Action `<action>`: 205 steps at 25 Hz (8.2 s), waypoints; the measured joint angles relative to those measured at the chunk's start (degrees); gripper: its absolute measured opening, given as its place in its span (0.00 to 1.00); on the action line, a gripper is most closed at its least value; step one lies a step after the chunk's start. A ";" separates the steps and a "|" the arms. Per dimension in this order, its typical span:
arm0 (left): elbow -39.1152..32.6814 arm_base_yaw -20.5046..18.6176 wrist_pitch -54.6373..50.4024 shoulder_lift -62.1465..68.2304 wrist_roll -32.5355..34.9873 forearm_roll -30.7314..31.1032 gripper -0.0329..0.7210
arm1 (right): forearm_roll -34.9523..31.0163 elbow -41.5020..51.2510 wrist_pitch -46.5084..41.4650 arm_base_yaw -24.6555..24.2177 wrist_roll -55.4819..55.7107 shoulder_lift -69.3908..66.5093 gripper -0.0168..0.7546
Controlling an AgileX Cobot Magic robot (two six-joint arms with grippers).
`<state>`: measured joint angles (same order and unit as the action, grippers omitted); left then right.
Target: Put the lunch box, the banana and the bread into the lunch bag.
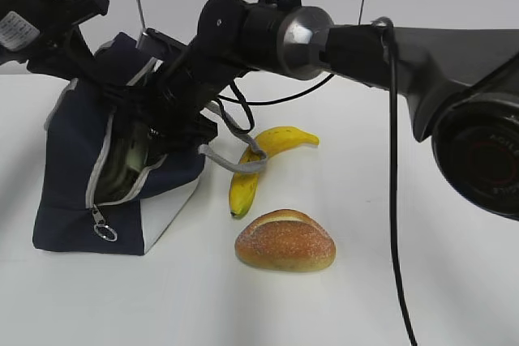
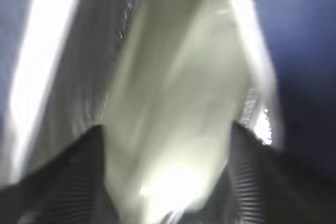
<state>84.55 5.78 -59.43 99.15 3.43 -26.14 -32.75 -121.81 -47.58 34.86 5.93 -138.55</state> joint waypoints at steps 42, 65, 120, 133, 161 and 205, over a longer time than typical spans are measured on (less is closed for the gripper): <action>0.00 0.00 -0.50 0.00 0.00 0.72 0.04 | 29.47 10.17 -24.04 -9.92 3.72 21.52 0.76; 0.00 0.00 -0.50 0.00 0.00 0.77 0.04 | 24.04 13.34 -17.29 -10.93 8.30 17.40 0.75; 0.00 0.00 -0.51 0.00 0.14 2.67 0.04 | 20.73 11.58 -1.90 -9.63 28.92 1.88 0.38; 0.00 0.00 -0.51 0.00 0.14 2.81 0.04 | 32.11 -12.80 -22.76 -9.63 10.87 1.57 0.38; 0.00 -3.74 -0.91 -0.66 0.14 -3.13 0.04 | 0.61 -14.17 -24.39 -4.71 -5.53 5.94 0.38; 0.00 -3.78 -2.40 -0.66 1.60 -4.25 0.04 | 15.38 -25.42 -24.02 -3.41 -8.04 0.81 0.75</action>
<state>84.55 2.00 -61.83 98.49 5.02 -30.39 -17.37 -147.23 -71.61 31.46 -2.11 -137.73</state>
